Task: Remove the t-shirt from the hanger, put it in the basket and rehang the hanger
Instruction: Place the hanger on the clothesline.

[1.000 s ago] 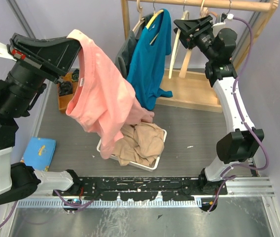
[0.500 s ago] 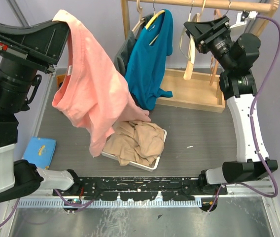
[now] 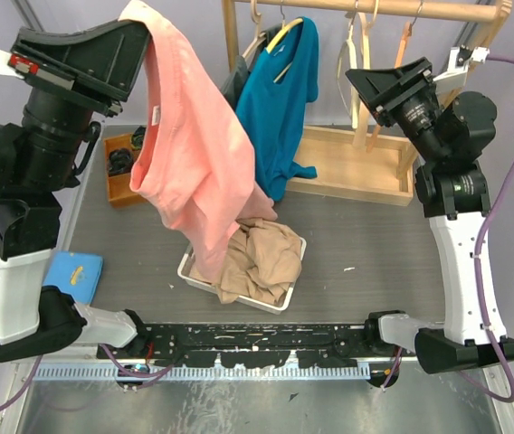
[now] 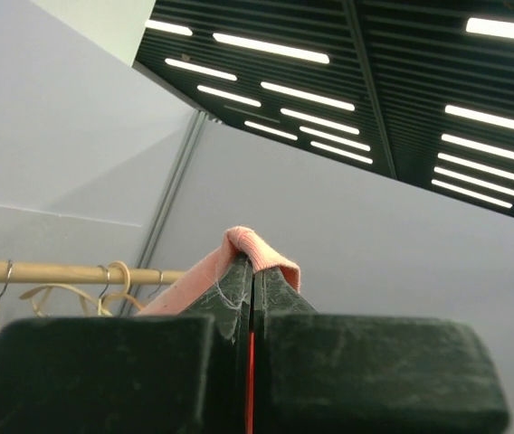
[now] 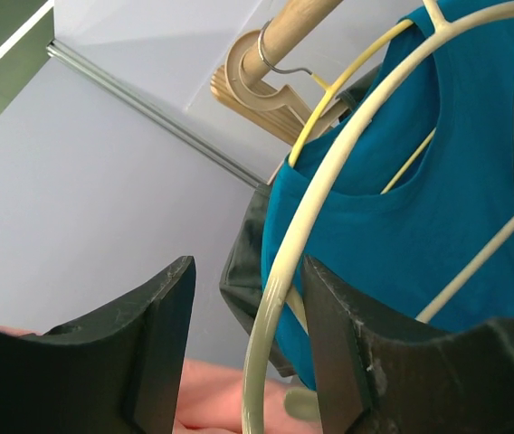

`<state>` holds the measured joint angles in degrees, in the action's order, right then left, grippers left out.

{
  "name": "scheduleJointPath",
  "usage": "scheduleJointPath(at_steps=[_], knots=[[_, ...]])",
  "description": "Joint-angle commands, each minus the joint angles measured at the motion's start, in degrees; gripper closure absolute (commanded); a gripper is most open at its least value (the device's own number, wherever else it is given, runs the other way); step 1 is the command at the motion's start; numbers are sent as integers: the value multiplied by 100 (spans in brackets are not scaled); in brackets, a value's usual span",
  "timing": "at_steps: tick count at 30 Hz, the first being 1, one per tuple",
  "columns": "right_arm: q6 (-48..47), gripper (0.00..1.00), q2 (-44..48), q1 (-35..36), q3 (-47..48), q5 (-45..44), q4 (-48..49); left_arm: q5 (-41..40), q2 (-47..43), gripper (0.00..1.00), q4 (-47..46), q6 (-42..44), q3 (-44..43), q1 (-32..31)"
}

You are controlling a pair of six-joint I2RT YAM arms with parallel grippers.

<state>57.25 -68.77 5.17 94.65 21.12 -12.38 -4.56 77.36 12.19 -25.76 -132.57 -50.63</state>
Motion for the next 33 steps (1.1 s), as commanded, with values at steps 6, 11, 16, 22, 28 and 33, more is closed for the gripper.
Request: scheduleJointPath(at_steps=[6, 11, 16, 22, 28, 33], knots=[[-272, 44, 495, -1, -196, -143, -239, -19, -197, 100, -830, -189, -139, 7], [-336, 44, 650, 4, -321, -152, -384, -116, -315, 100, -753, -315, 364, 3], [-366, 44, 777, 2, -394, -161, -505, -210, -402, 100, -502, -340, 883, 5], [-350, 44, 864, 9, -430, -138, -617, -328, -418, 100, -235, -425, 1587, 9], [-354, 44, 915, 2, -447, -104, -698, -380, -416, 100, 0, -391, 1975, 7], [-356, 44, 944, 2, -482, -58, -721, -302, -633, 100, 215, -346, 2469, 8]])
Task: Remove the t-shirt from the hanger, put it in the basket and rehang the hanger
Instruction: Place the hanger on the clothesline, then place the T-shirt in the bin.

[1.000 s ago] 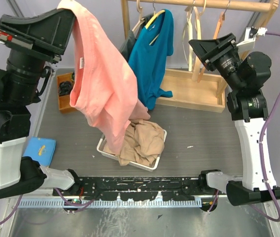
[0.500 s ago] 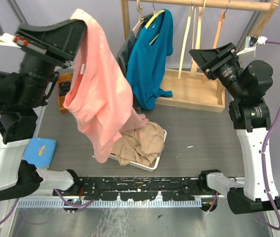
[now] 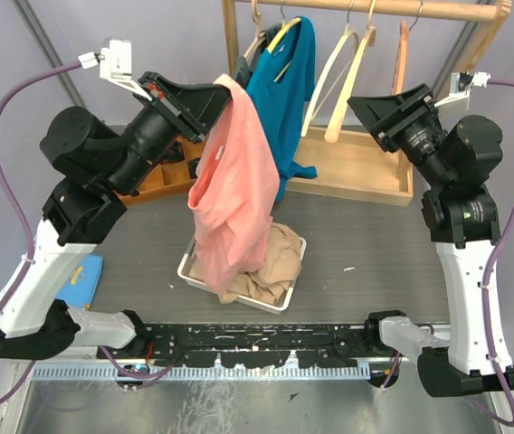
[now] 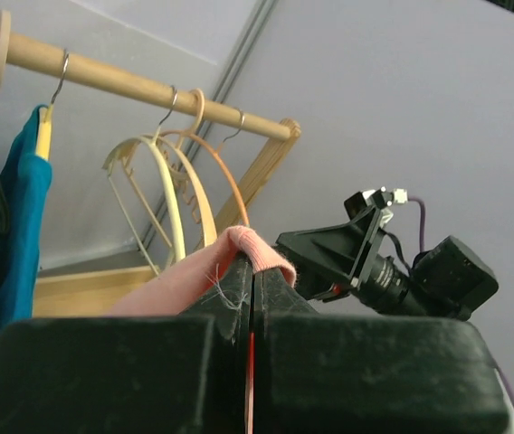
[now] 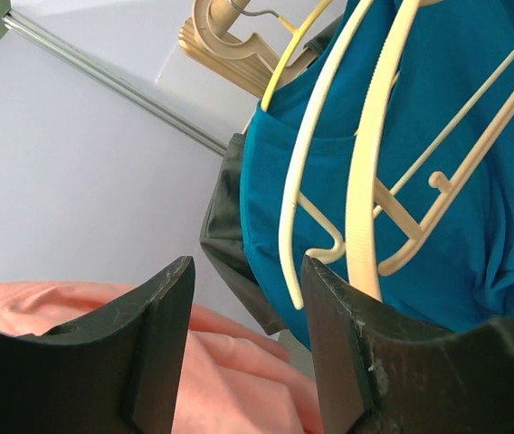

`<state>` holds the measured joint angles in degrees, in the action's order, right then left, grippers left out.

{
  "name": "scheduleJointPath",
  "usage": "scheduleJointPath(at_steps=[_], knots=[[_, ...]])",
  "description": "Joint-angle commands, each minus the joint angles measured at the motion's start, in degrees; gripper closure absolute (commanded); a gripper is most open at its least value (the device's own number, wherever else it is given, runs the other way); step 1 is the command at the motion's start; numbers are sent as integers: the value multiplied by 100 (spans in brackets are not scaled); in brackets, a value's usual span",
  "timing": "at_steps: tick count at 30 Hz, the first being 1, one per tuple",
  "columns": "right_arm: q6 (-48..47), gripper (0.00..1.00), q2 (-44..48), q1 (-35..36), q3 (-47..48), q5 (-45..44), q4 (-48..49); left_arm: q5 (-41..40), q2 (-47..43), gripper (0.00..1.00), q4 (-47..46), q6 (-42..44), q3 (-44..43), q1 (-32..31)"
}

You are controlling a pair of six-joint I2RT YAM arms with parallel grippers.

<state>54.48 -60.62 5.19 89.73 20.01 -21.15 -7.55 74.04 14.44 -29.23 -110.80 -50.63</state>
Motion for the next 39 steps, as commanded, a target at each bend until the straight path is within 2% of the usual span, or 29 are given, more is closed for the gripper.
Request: scheduleJointPath(at_steps=[1, 13, 27, 31, 36, 39], knots=[[-76, 44, 138, 6, 1, 54, 155, 25, -378, 100, 44, -5, 434, 8], [-76, 44, 200, 1, -44, 174, 195, 267, -1181, 100, 973, -260, 2412, -154], [146, 44, 175, 0, -144, 17, 403, 369, -1512, 100, 2441, -820, 3286, -610], [555, 38, 334, -1, -521, -126, 807, 389, -1602, 100, 2904, -942, 3852, -709], [837, 13, 408, -1, -812, 128, 1266, 573, -1616, 100, 3442, -983, 4288, -776], [803, 9, 446, 2, -846, 46, 1288, 589, -1658, 100, 3472, -1042, 4623, -808]])
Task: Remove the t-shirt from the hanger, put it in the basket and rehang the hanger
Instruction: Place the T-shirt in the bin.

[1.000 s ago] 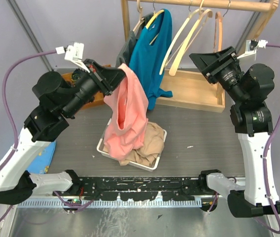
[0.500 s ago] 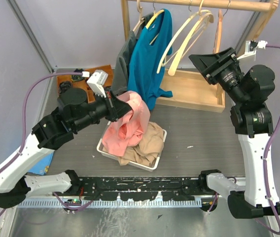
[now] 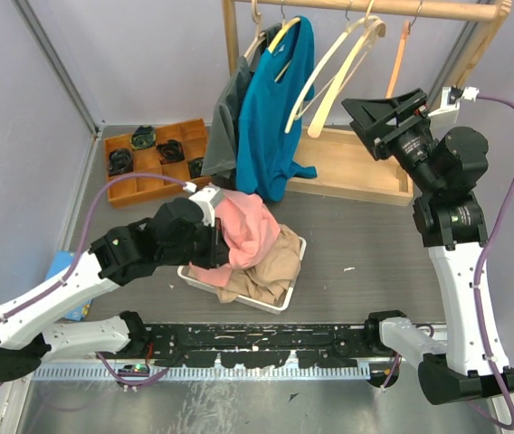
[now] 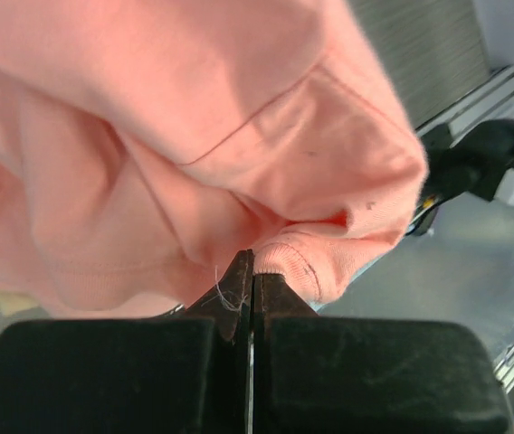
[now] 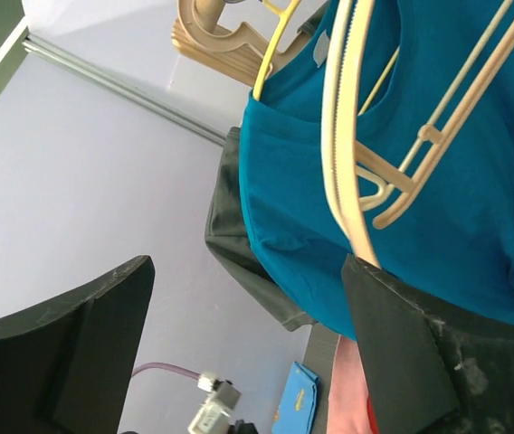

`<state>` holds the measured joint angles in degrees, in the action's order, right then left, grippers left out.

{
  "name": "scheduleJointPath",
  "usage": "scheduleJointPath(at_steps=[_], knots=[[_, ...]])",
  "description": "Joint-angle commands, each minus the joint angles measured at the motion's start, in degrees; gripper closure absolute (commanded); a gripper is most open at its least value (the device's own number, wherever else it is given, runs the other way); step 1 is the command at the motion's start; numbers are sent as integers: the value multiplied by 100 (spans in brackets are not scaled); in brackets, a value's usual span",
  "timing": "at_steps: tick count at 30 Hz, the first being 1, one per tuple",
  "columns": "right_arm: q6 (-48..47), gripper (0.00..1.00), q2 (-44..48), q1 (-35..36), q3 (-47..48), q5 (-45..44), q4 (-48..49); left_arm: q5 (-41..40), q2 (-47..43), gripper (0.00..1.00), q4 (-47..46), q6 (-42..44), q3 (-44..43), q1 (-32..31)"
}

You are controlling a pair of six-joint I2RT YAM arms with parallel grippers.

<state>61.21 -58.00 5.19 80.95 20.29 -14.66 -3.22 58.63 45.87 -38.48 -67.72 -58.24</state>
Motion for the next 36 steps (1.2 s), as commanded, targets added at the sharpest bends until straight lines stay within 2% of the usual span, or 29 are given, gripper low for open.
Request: scheduleJointPath(at_steps=[1, 10, 18, 26, 29, 31, 36], knots=[[93, 9, 202, -2, 29, -22, 658, 135, -124, 100, 304, -142, 422, -47], [-10, 9, 231, -3, 87, -18, 803, 254, 457, 100, 14, -264, 1111, -47], [-249, 10, 50, 4, 562, 51, 465, 523, 1251, 100, -150, -204, 990, -51], [-377, 10, -3, -5, 774, 89, 378, 455, 1163, 100, 467, -288, 539, -50], [-374, 10, -31, 0, 819, 103, 376, 346, 958, 83, 863, -355, 332, -48], [-373, 10, -97, 3, 906, 129, 395, 282, 843, 69, 1110, -400, 119, -48], [-308, 11, -421, 7, 1256, 227, 502, 216, 558, 46, 1533, -498, -336, -47]])
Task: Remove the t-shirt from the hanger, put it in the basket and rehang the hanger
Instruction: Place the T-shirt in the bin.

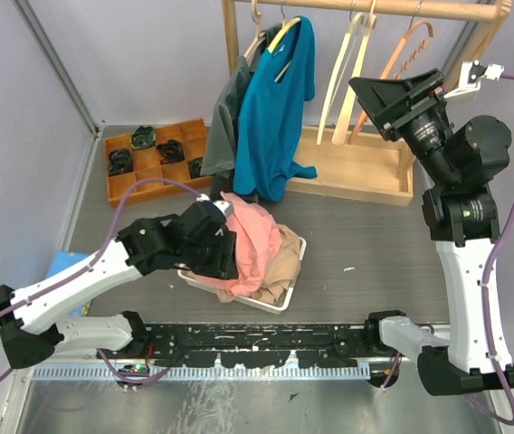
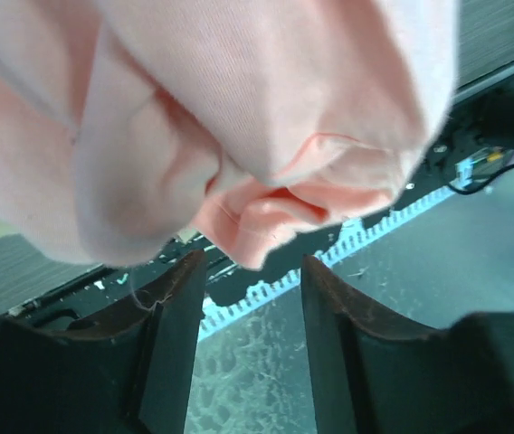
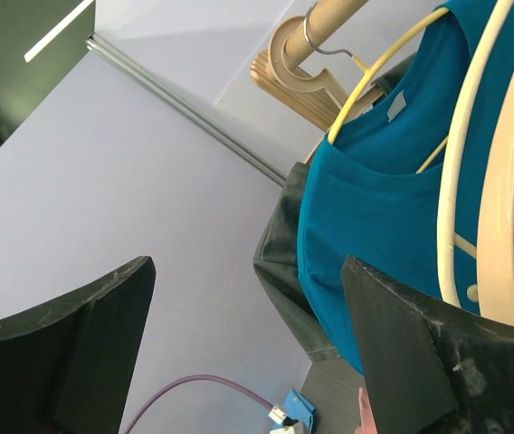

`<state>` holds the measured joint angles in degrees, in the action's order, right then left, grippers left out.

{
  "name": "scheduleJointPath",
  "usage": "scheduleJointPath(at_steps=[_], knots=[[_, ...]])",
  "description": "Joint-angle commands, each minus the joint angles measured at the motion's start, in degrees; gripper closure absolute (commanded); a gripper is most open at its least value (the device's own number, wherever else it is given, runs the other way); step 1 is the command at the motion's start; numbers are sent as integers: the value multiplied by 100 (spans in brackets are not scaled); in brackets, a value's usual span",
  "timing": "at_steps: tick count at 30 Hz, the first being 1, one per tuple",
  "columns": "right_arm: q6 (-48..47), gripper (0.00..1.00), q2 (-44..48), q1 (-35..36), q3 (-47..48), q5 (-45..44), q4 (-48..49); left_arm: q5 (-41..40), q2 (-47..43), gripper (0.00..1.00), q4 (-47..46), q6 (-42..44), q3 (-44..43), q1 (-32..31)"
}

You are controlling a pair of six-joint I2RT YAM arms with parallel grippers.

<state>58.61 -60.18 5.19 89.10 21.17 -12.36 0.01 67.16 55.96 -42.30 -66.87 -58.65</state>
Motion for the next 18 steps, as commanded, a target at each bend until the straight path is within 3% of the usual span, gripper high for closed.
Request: scheduleJointPath(at_steps=[1, 4, 9, 12, 14, 18], knots=[[-50, 11, -287, 6, 543, 167, 237, -132, -366, 42, 580, -138, -509, -7], [-47, 13, -499, 3, 772, 193, 185, -227, -616, 35, 721, -211, -739, -12], [174, 17, -919, 13, 1072, 340, 368, -393, -1060, 34, 502, -232, -994, -6], [212, 22, -1279, 60, 1401, 362, 404, -644, -1376, 24, 91, -155, -1078, -6], [213, 25, -1480, 125, 1583, 340, 469, -844, -1564, 2, -222, -87, -1128, -6], [232, 28, -1878, 358, 1947, 252, 540, -1352, -1958, 2, -828, 57, -1118, -7]])
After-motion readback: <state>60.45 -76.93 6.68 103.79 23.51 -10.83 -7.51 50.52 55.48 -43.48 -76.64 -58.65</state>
